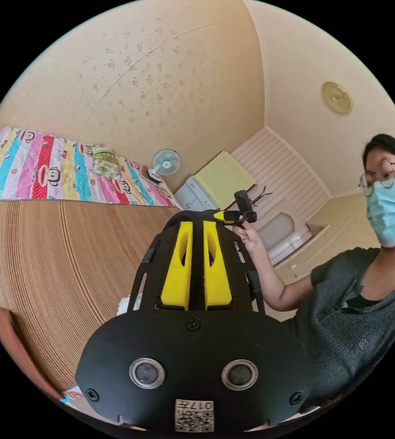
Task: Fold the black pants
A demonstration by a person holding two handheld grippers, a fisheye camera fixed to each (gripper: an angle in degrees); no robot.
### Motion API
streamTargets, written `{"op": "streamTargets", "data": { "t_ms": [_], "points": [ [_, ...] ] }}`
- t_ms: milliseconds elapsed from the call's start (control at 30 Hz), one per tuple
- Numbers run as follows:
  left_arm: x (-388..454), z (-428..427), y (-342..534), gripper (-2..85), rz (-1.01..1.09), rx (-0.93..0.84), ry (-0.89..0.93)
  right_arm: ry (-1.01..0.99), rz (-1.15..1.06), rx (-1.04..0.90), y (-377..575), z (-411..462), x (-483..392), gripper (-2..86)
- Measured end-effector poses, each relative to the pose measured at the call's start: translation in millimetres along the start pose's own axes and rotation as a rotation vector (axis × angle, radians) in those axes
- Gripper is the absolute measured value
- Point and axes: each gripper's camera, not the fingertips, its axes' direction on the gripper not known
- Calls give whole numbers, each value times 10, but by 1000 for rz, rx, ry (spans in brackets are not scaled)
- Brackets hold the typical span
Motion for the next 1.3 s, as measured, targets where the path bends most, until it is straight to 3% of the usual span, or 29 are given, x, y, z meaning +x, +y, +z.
{"op": "streamTargets", "data": {
  "t_ms": [100, 167, 300, 433, 567, 667, 867, 1067, 1300],
  "points": [
    [-637, 619, -127, 44, -58, -46, -131, -24, 114, 17, -404, 391, 690, 10],
    [-1087, 959, -168, 44, -127, -99, -174, 78, 135, -29, -583, 740, 991, 11],
    [-1866, 1607, 109, 45, -250, -253, -220, 161, 178, -93, -375, 1256, 1197, 16],
    [-2066, 2024, 760, 46, -275, -393, -234, 121, 300, -123, 574, 1791, 1438, 25],
    [-2292, 2419, 1735, 47, -431, -562, -200, 79, 546, -187, 1691, 2301, 1785, 42],
    [-2567, 2609, 2214, 49, -569, -671, -288, 44, 697, -182, 2152, 2417, 1976, 71],
    [-3179, 2562, 1985, 145, -641, -452, -123, -27, 645, 26, 1701, 2088, 1898, 161],
    [-4097, 3002, 1619, 191, -637, -439, -101, -37, 640, -56, 902, 2466, 2211, 226],
    [-4569, 3472, 1725, 154, -638, -491, -37, -226, 693, -91, 778, 2996, 2257, 176]
  ]
}}
